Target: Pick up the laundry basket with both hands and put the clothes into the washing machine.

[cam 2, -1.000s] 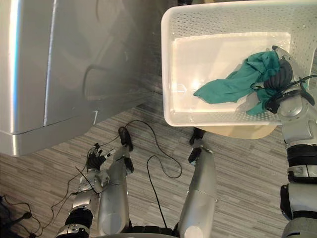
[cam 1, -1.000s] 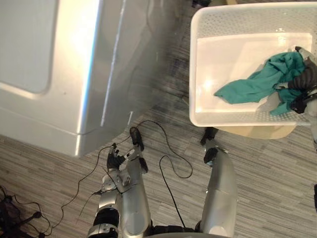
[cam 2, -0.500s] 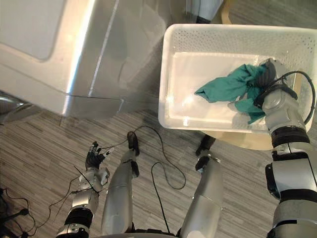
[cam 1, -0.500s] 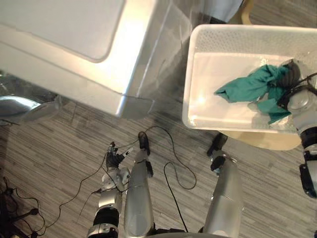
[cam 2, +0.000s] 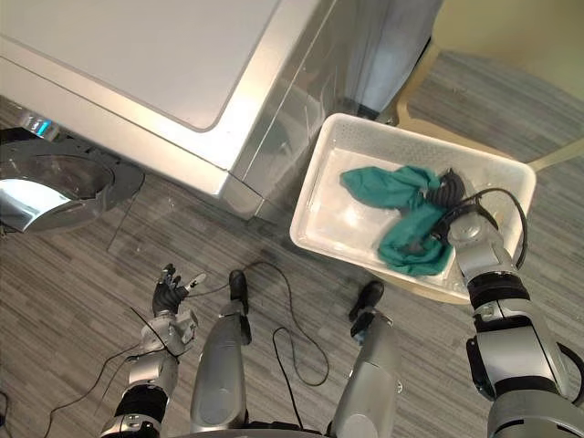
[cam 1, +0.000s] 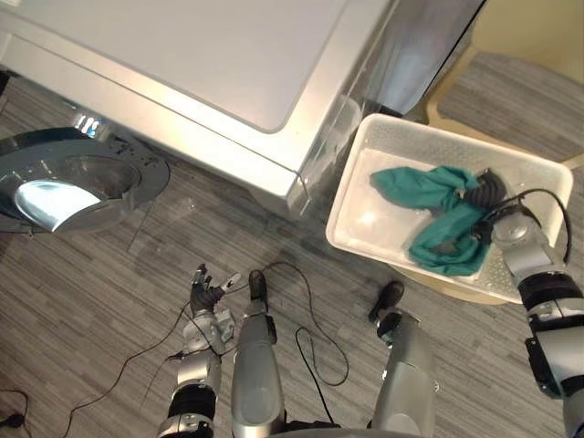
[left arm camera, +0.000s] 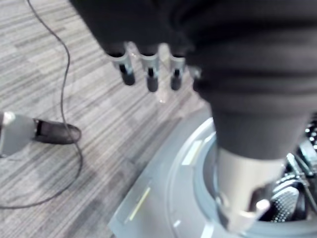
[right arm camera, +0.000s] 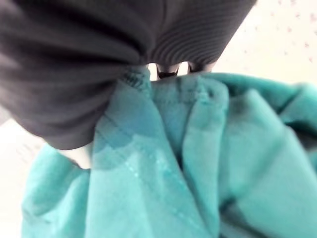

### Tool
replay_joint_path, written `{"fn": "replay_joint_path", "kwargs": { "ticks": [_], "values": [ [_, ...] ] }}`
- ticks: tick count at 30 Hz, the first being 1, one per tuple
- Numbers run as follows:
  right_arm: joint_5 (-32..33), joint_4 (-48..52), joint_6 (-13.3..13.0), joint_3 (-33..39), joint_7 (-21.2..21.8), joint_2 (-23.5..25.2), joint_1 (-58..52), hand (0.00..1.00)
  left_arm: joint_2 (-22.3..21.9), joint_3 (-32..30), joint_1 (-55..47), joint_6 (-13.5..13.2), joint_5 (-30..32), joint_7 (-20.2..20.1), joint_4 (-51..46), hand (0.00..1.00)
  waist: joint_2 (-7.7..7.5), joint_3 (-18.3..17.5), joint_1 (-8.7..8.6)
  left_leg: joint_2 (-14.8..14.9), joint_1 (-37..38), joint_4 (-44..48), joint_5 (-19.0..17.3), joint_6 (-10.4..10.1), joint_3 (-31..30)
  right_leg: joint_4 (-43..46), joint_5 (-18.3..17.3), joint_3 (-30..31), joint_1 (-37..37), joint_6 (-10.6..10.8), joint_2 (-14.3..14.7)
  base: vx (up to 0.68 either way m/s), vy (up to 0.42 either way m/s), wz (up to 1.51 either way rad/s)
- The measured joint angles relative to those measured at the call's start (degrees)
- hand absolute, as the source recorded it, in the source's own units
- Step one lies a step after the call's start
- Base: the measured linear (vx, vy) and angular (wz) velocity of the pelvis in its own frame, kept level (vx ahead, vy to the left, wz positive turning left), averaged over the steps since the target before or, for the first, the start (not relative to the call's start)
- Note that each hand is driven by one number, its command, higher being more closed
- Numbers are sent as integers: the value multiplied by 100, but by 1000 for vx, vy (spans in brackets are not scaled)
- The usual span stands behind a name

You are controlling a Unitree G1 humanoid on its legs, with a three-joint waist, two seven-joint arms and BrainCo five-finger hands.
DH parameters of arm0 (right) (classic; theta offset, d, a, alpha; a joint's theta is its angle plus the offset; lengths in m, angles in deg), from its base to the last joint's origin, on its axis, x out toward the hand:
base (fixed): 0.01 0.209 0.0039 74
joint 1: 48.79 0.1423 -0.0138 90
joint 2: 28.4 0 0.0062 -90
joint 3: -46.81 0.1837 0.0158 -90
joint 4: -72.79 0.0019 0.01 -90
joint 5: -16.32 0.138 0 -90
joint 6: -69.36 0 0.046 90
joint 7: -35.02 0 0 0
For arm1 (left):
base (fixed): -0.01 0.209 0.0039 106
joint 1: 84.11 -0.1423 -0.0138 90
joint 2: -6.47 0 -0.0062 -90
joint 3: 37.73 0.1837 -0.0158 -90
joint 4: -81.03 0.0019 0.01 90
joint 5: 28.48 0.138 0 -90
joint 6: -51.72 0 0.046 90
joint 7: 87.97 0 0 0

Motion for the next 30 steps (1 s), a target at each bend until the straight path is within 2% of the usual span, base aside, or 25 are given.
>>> {"fn": "replay_joint_path", "kwargs": {
  "ticks": [2,4,8,10,12,15,20,23,25,28,30],
  "values": [
    [260,347,6,466,-88,96,-205,100,5,0,-114,8,1,-9,38,0,-91,-1,-4,4,260,-120,-3,4,28,-55,-60,-14,227,57,4,-6,-37,-1],
    [595,868,1,1034,-238,238,-462,100,39,3,-304,32,3,-112,192,0,-249,0,-71,-28,612,-352,2,5,111,-221,-36,-35,516,91,29,0,0,0],
    [1019,1180,-51,1879,-439,370,-888,100,54,12,-480,137,24,-179,569,0,-395,-49,-136,-125,1016,-555,3,14,150,-559,110,-64,961,239,48,46,30,1],
    [1347,1181,-99,2192,-462,408,-974,100,94,14,-533,157,90,-243,796,0,-452,-99,-174,-176,1126,-570,0,16,162,-749,223,-69,1149,246,53,99,61,1],
    [1550,1181,-173,2424,-459,436,-1059,100,111,8,-568,163,180,-251,941,0,-464,-137,-242,-195,1230,-610,-23,52,167,-940,305,-104,1345,305,80,113,58,2],
    [1947,1311,-245,2727,-455,645,-1253,100,146,-40,-716,215,299,-341,1157,0,-494,-419,-260,-231,1471,-746,-30,66,271,-1230,404,-96,1595,347,120,117,46,-8],
    [2431,2296,-520,2995,-456,1380,-1832,100,135,-394,-1016,316,541,-372,1406,0,-489,-901,-285,-226,2000,-757,-67,89,461,-1627,458,18,2141,426,228,111,26,-17],
    [2583,2944,-704,3026,-464,1890,-2291,100,114,-446,-1266,360,648,-359,1637,0,-411,-1293,-312,-125,2313,-790,-302,67,621,-1829,490,71,2417,463,372,64,30,-19],
    [2621,3273,-824,3023,-461,2326,-2589,100,55,-544,-1390,394,681,-352,1852,0,-422,-1504,-409,-141,2581,-923,-412,39,682,-1992,546,87,2653,519,398,28,47,-8],
    [2683,3592,-893,2981,-452,2887,-2976,100,-7,-651,-1533,430,688,-344,1998,0,-462,-1752,-428,-155,2750,-946,-464,49,736,-2294,659,88,2913,565,436,10,38,-5],
    [2734,3633,-907,2951,-451,3034,-3162,100,-73,-728,-1566,447,682,-341,2080,0,-434,-1878,-428,-152,2795,-963,-485,65,719,-2509,750,36,3081,573,473,6,12,5]
  ]
}}
